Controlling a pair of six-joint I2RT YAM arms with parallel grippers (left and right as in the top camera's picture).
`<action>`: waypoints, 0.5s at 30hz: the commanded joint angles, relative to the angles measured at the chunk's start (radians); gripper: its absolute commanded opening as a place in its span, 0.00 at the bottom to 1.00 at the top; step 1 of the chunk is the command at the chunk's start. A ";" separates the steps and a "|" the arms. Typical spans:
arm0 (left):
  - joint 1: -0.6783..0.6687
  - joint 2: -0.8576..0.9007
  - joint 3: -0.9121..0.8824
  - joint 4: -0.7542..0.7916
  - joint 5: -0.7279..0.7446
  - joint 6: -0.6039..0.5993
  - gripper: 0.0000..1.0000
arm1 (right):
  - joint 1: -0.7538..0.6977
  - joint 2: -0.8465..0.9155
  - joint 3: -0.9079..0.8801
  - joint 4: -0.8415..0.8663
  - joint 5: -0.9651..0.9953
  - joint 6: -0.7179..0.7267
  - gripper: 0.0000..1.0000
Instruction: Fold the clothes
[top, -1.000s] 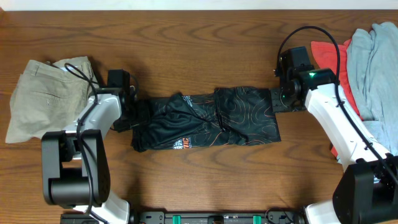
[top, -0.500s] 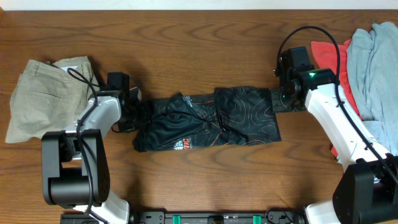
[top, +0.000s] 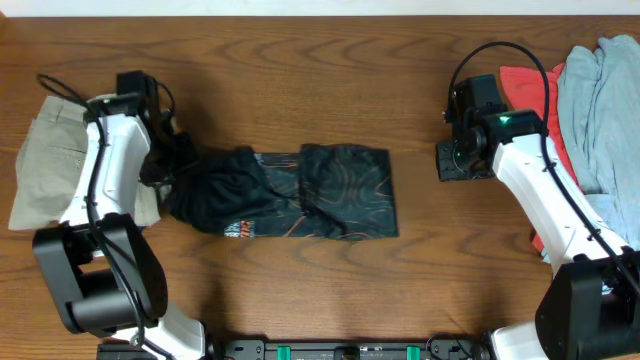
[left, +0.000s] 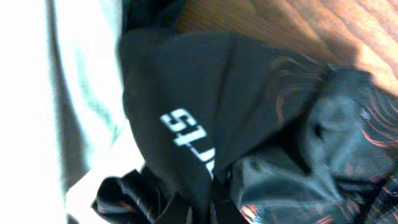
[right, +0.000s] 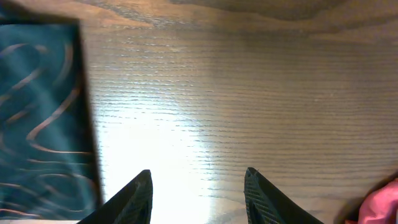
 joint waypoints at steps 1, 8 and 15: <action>-0.060 -0.029 0.045 -0.059 0.013 0.005 0.06 | -0.003 -0.003 0.011 0.001 0.007 0.016 0.46; -0.264 -0.053 0.045 -0.056 0.160 -0.049 0.06 | -0.006 -0.003 0.011 -0.002 0.003 0.016 0.46; -0.474 -0.053 0.045 0.096 0.258 -0.156 0.06 | -0.006 -0.003 0.011 -0.006 -0.001 0.016 0.46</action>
